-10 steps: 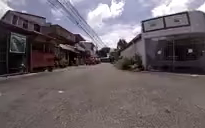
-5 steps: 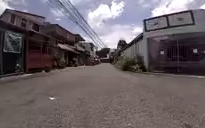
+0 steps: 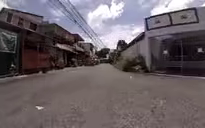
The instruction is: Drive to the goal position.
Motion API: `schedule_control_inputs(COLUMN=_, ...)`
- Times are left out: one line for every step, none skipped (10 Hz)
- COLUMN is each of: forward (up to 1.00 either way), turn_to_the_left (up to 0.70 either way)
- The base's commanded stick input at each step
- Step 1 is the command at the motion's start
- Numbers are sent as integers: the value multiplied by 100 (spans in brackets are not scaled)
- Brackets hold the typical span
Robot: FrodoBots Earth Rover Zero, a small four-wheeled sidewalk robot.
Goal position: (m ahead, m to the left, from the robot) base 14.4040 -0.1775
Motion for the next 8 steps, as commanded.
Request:
schedule_control_inputs(forward=70, turn_to_the_left=0)
schedule_control_inputs(forward=70, turn_to_the_left=0)
schedule_control_inputs(forward=70, turn_to_the_left=0)
schedule_control_inputs(forward=70, turn_to_the_left=0)
schedule_control_inputs(forward=70, turn_to_the_left=0)
schedule_control_inputs(forward=70, turn_to_the_left=0)
schedule_control_inputs(forward=70, turn_to_the_left=0)
schedule_control_inputs(forward=70, turn_to_the_left=0)
